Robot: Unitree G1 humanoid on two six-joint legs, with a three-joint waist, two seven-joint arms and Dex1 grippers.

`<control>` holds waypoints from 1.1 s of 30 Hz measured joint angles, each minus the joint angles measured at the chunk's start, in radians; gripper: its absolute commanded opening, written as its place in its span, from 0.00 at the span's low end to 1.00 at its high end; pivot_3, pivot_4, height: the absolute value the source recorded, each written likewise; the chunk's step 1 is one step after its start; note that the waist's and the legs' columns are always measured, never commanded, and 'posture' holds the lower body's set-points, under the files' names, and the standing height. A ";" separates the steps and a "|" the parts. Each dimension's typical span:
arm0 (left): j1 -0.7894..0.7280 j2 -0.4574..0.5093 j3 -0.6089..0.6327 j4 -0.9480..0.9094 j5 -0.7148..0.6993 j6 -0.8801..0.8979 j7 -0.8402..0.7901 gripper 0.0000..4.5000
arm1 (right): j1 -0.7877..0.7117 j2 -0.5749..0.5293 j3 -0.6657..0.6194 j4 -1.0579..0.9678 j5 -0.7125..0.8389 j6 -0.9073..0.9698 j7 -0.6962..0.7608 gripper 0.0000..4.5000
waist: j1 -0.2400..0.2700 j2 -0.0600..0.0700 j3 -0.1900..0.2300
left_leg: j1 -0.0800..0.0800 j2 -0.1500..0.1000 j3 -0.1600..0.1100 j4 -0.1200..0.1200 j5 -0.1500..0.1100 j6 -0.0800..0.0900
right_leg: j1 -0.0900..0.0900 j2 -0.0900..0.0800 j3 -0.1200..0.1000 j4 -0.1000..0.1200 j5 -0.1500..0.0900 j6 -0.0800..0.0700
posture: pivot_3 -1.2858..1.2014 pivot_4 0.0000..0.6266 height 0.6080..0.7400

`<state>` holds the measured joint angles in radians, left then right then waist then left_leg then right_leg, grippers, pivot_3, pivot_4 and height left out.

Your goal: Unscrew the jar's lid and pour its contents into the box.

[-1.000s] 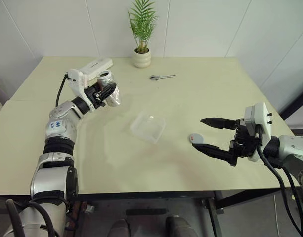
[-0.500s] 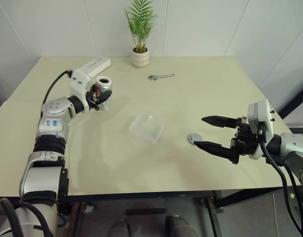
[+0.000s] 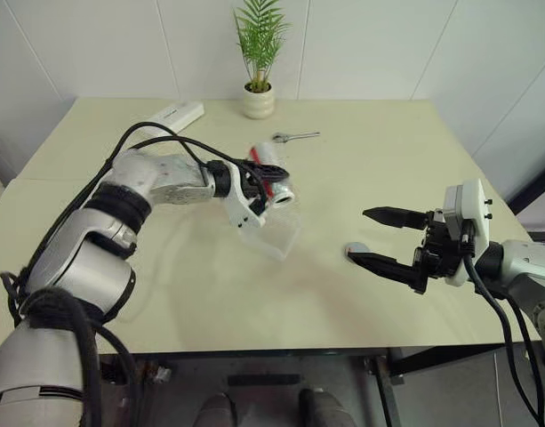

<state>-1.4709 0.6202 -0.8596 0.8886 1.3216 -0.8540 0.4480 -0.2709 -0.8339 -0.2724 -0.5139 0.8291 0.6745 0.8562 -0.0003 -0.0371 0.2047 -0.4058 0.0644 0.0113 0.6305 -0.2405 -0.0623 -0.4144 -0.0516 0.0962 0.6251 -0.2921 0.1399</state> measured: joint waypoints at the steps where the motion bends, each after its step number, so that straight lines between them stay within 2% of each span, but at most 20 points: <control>1: -0.016 -0.004 -0.039 -0.005 0.064 0.042 0.076 0.44 | 0.003 0.005 0.003 -0.003 -0.003 0.000 -0.003 0.99 | 0.000 0.000 0.000 | 0.000 0.000 0.001 0.000 0.000 0.000 | 0.000 0.000 0.000 0.000 0.000 0.000 | 0.52 0.24 1.00; 5: -0.044 -0.028 -0.142 0.009 0.229 0.222 0.292 0.44 | 0.010 0.010 0.005 -0.026 -0.007 0.000 -0.019 0.99 | 0.000 0.000 0.000 | 0.000 0.000 0.002 0.000 -0.001 0.000 | -0.002 0.000 0.001 0.001 0.000 0.000 | 0.52 0.24 1.00; 9: -0.084 -0.045 -0.206 0.082 0.300 0.293 0.367 0.44 | 0.014 0.013 0.005 -0.030 -0.013 -0.002 -0.024 0.99 | 0.000 0.000 0.000 | 0.000 0.000 0.002 0.000 -0.001 0.000 | -0.002 0.000 0.001 0.001 0.000 0.000 | 0.52 0.24 1.00; 16: -0.088 -0.070 -0.252 0.135 0.315 0.312 0.433 0.44 | 0.014 0.018 0.005 -0.031 -0.019 -0.009 -0.032 0.99 | 0.002 0.000 0.000 | 0.000 0.000 0.003 -0.001 -0.001 0.000 | -0.002 0.000 0.002 0.001 0.000 0.000 | 0.52 0.24 1.00; 20: -0.087 -0.062 -0.239 0.122 0.262 0.236 0.429 0.44 | 0.014 0.018 0.005 -0.033 -0.019 -0.011 -0.034 0.99 | 0.003 0.000 0.000 | 0.000 0.000 0.003 0.000 -0.001 0.000 | -0.002 0.000 0.002 0.001 0.000 0.000 | 0.52 0.24 1.00; 25: -0.041 -0.049 -0.051 0.173 -0.031 0.052 0.220 0.44 | 0.014 0.016 0.004 -0.034 -0.018 -0.011 -0.032 0.99 | 0.000 0.000 0.000 | 0.001 0.000 0.004 0.000 -0.001 0.000 | -0.002 0.000 0.003 0.002 0.000 0.000 | 0.52 0.24 1.00; 29: 0.077 -0.055 0.173 0.225 -0.380 -0.051 -0.102 0.44 | 0.011 -0.006 0.002 -0.032 -0.017 -0.011 -0.016 0.99 | 0.001 0.000 0.000 | 0.001 0.000 0.005 0.001 -0.001 0.000 | -0.002 0.000 0.003 0.003 0.000 0.000 | 0.52 0.24 1.00; 33: 0.207 -0.095 0.420 0.225 -0.769 0.001 -0.477 0.44 | -0.011 -0.023 0.002 -0.011 -0.018 -0.010 0.011 0.99 | 0.001 0.001 0.000 | 0.001 0.000 0.005 0.002 0.000 0.000 | -0.001 0.000 0.003 0.004 0.000 0.000 | 0.52 0.24 1.00</control>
<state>-1.2638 0.5252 -0.4397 1.1137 0.5529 -0.8526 -0.0286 -0.2823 -0.8569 -0.2703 -0.5252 0.8116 0.6641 0.8671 0.0007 -0.0363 0.2044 -0.4047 0.0647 0.0163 0.6327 -0.2409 -0.0620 -0.4159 -0.0512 0.0994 0.6292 -0.2920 0.1400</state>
